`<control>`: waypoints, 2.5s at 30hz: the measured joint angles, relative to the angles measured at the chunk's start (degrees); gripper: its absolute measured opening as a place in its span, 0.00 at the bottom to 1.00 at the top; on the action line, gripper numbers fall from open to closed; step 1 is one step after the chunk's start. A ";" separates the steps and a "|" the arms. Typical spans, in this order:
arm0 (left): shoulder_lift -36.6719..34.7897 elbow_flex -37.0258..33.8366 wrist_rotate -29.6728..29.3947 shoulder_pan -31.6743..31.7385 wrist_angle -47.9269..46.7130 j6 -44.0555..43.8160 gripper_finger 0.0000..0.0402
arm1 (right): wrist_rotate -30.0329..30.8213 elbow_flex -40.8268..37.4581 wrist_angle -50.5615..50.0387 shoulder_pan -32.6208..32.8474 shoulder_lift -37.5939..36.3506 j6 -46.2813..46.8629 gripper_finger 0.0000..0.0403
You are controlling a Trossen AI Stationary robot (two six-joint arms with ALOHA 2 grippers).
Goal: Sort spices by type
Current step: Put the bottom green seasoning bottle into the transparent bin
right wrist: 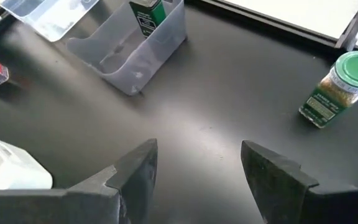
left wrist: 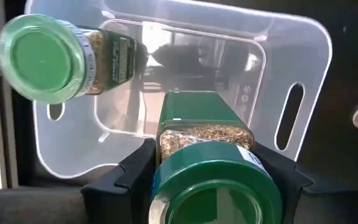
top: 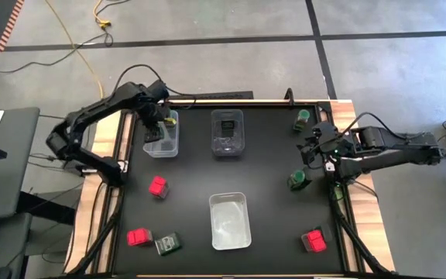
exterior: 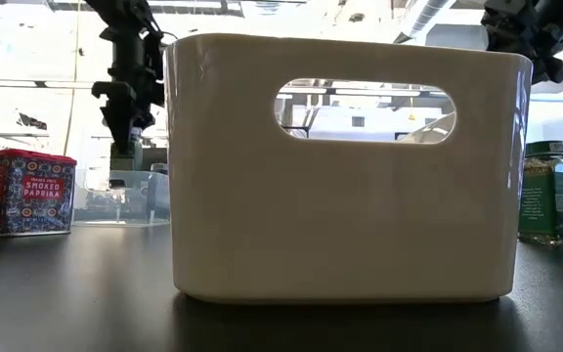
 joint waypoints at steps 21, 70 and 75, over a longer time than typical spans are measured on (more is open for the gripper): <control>2.68 0.00 -0.37 7.66 5.06 8.16 0.48 | -0.04 0.00 0.01 0.04 0.00 -3.73 0.65; 7.12 -7.06 1.20 13.89 17.81 12.59 0.48 | -0.11 0.00 0.01 0.04 -0.02 -3.24 0.65; 7.07 -7.08 1.21 14.02 17.75 12.50 0.48 | -0.11 0.00 -0.01 0.04 -0.02 -2.36 0.65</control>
